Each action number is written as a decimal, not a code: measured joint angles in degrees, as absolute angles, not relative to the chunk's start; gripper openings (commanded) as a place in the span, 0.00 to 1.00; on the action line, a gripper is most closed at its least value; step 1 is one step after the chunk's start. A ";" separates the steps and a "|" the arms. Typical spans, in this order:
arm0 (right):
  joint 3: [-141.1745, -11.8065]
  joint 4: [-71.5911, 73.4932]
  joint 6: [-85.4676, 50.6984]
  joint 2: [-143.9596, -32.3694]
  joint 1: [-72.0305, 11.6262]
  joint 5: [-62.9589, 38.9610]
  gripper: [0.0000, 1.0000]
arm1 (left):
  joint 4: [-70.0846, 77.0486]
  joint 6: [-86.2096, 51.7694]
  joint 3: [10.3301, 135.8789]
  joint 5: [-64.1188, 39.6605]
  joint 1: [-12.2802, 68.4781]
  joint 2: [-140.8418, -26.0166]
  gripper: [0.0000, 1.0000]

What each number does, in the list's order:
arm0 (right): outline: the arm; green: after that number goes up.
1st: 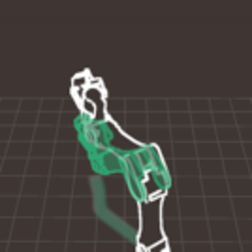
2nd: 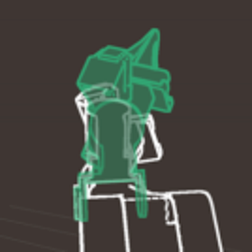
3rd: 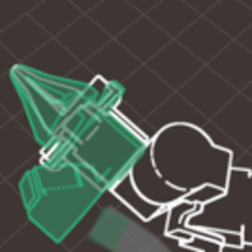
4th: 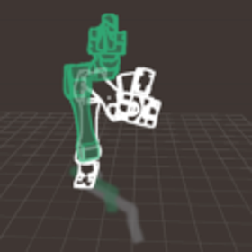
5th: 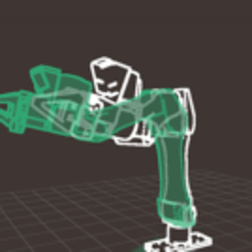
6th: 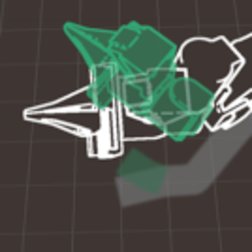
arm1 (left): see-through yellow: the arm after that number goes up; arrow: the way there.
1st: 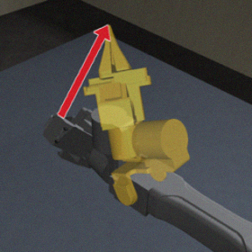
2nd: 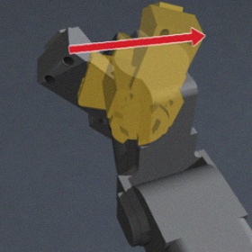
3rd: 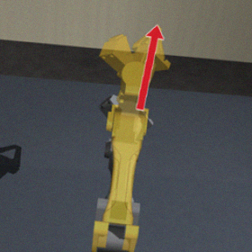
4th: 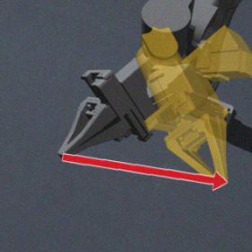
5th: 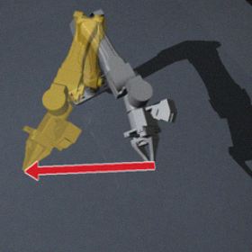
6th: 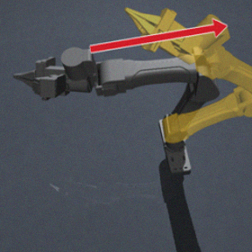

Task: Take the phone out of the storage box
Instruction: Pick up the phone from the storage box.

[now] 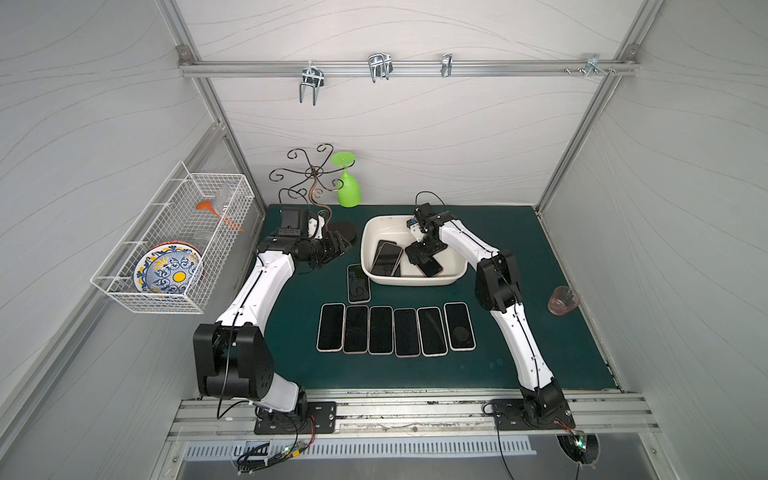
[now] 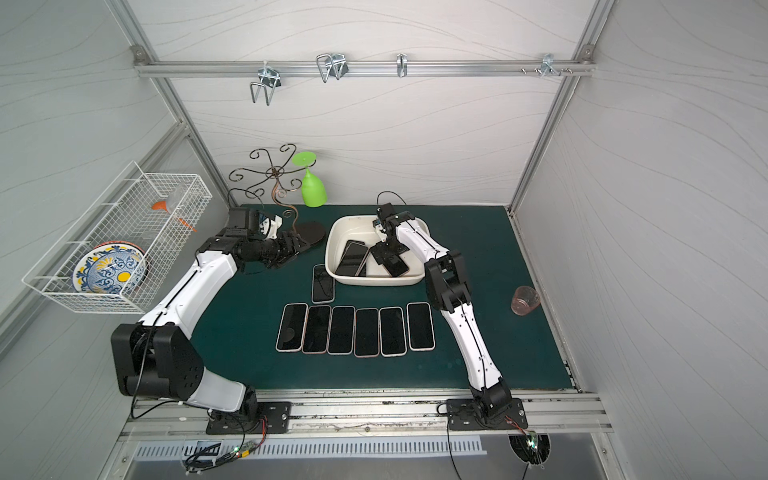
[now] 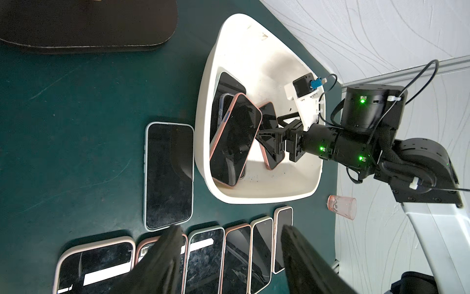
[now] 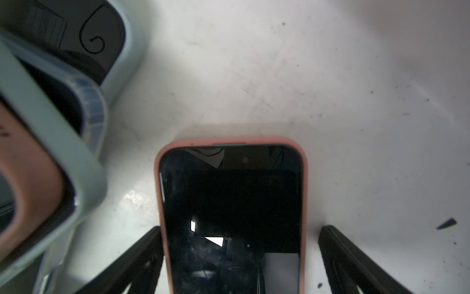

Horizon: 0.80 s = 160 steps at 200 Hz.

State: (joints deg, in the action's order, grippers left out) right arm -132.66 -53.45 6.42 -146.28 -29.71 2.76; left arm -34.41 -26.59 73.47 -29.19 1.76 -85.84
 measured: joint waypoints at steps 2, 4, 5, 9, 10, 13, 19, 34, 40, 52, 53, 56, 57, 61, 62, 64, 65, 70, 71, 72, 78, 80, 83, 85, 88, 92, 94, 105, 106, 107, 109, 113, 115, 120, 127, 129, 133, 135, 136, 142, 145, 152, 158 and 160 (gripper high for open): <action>-132.60 -53.41 6.52 -146.28 -29.67 2.68 0.97 | -34.41 -26.59 73.47 -29.19 1.76 -85.84 0.67; -132.55 -53.36 6.48 -146.26 -29.63 2.66 0.96 | -34.41 -26.59 73.47 -29.19 1.76 -85.84 0.67; -132.55 -53.34 6.48 -146.26 -29.63 2.61 0.96 | -34.41 -26.59 73.47 -29.19 1.76 -85.84 0.67; -132.33 -53.15 6.68 -146.21 -29.56 2.42 0.95 | -34.41 -26.57 73.47 -29.19 1.76 -85.84 0.67; -132.29 -53.12 6.68 -146.19 -29.54 2.37 0.94 | -34.41 -26.57 73.47 -29.19 1.76 -85.84 0.67; -132.09 -52.93 6.70 -146.08 -29.50 2.24 0.93 | -34.41 -26.59 73.47 -29.19 1.76 -85.84 0.67; -131.52 -52.47 6.81 -145.84 -29.41 2.04 0.92 | -34.41 -26.57 73.47 -29.19 1.76 -85.84 0.67; -130.52 -51.79 7.16 -145.38 -29.19 1.80 0.81 | -34.41 -26.59 73.43 -29.19 1.76 -85.84 0.67; -130.43 -51.57 7.09 -145.34 -29.10 1.80 0.77 | -34.41 -26.57 73.38 -29.19 1.76 -85.84 0.67; -130.45 -51.46 6.76 -145.34 -29.04 1.52 0.72 | -34.39 -26.59 73.25 -29.19 1.76 -85.84 0.67; -130.45 -51.46 6.79 -145.34 -29.04 1.50 0.71 | -34.39 -26.59 73.23 -29.19 1.76 -85.84 0.67; -130.45 -51.46 6.70 -145.34 -29.04 1.43 0.71 | -34.39 -26.59 73.14 -29.19 1.76 -85.84 0.67; -130.45 -51.46 6.66 -145.34 -29.04 1.39 0.70 | -34.39 -26.59 73.14 -29.19 1.76 -85.84 0.67; -130.45 -51.48 6.74 -145.32 -29.04 1.34 0.69 | -34.39 -26.59 73.03 -29.19 1.76 -85.84 0.67; -130.45 -51.48 6.63 -145.32 -29.04 1.34 0.69 | -34.39 -26.59 73.01 -29.19 1.76 -85.84 0.67; -130.43 -51.48 6.61 -145.32 -29.04 1.34 0.68 | -34.39 -26.59 72.97 -29.19 1.76 -85.84 0.67; -130.43 -51.48 6.61 -145.32 -29.06 1.34 0.67 | -34.39 -26.59 72.95 -29.19 1.76 -85.84 0.67; -130.41 -51.46 6.42 -145.29 -29.06 1.39 0.66 | -34.39 -26.61 72.79 -29.19 1.76 -85.84 0.67; -130.39 -51.46 6.39 -145.27 -29.06 1.41 0.65 | -34.39 -26.61 72.77 -29.19 1.76 -85.84 0.67; -130.37 -51.48 6.39 -145.27 -29.06 1.41 0.64 | -34.39 -26.61 72.75 -29.19 1.76 -85.84 0.67; -130.04 -51.46 5.98 -145.10 -29.06 1.50 0.63 | -34.39 -26.63 72.58 -29.23 1.76 -85.84 0.67; -129.91 -51.46 5.87 -145.03 -29.06 1.48 0.62 | -34.39 -26.63 72.53 -29.23 1.76 -85.84 0.67; -129.64 -51.29 5.69 -144.88 -29.06 1.52 0.61 | -34.39 -26.65 72.49 -29.28 1.76 -85.84 0.67; -129.47 -51.20 5.56 -144.77 -29.06 1.52 0.59 | -34.39 -26.70 72.42 -29.32 1.76 -85.84 0.67; -129.05 -50.94 5.28 -144.53 -29.06 1.52 0.56 | -34.35 -26.72 72.36 -29.41 1.78 -85.84 0.67; -128.66 -50.68 4.97 -144.35 -29.06 1.50 0.53 | -34.28 -26.74 72.27 -29.43 1.83 -85.84 0.67; -128.44 -50.50 4.73 -144.18 -29.06 1.50 0.52 | -34.24 -26.79 72.25 -29.47 1.85 -85.84 0.67; -126.96 -49.76 3.55 -143.35 -29.06 1.41 0.47 | -33.89 -26.81 72.07 -29.56 2.35 -85.84 0.67; -126.78 -49.74 3.36 -143.24 -29.06 1.39 0.46 | -33.87 -26.83 72.05 -29.58 2.39 -85.84 0.67; -126.69 -49.71 3.22 -143.17 -29.06 1.39 0.45 | -33.85 -26.83 72.05 -29.58 2.42 -85.84 0.67; -126.43 -49.58 2.94 -142.93 -29.04 1.37 0.43 | -33.71 -26.83 72.03 -29.61 2.52 -85.84 0.67; -125.86 -49.45 2.37 -142.61 -29.02 1.19 0.41 | -33.43 -26.83 71.92 -29.63 2.72 -85.82 0.67; -125.62 -49.41 2.09 -142.41 -28.99 1.10 0.40 | -33.21 -26.85 71.85 -29.65 2.87 -85.76 0.67; -125.10 -49.28 1.34 -142.04 -28.91 0.84 0.38 | -32.67 -26.85 71.64 -29.69 3.22 -85.65 0.67; -124.46 -49.12 0.27 -141.51 -28.77 0.32 0.35 | -31.83 -26.98 71.20 -29.91 3.97 -85.32 0.67; -124.31 -49.17 -0.08 -141.36 -28.73 0.14 0.34 | -31.51 -27.11 71.00 -30.04 4.27 -85.14 0.67; -123.90 -49.25 -0.78 -141.03 -28.67 -0.21 0.32 | -30.85 -27.16 70.59 -30.30 4.82 -84.82 0.67; -123.70 -49.25 -1.08 -140.81 -28.60 -0.43 0.31 | -30.63 -27.24 70.43 -30.44 5.02 -84.68 0.67; -123.59 -49.25 -1.32 -140.77 -28.58 -0.58 0.31 | -30.35 -27.29 70.28 -30.48 5.21 -84.58 0.68; -123.22 -49.39 -2.26 -140.40 -28.42 -1.28 0.29 | -29.39 -27.53 69.60 -30.89 6.02 -83.99 0.68; -123.00 -49.45 -2.81 -140.25 -28.34 -1.69 0.28 | -28.80 -27.66 69.19 -31.03 6.48 -83.64 0.68; -122.67 -49.71 -3.99 -139.81 -28.08 -2.74 0.25 | -27.49 -28.08 68.36 -31.59 7.38 -82.85 0.68; -122.58 -50.22 -5.08 -139.50 -27.77 -3.73 0.23 | -26.22 -28.42 67.68 -32.08 8.10 -82.17 0.68; -122.58 -50.35 -5.61 -139.35 -27.66 -4.05 0.23 | -25.98 -28.51 67.55 -32.18 8.23 -82.00 0.68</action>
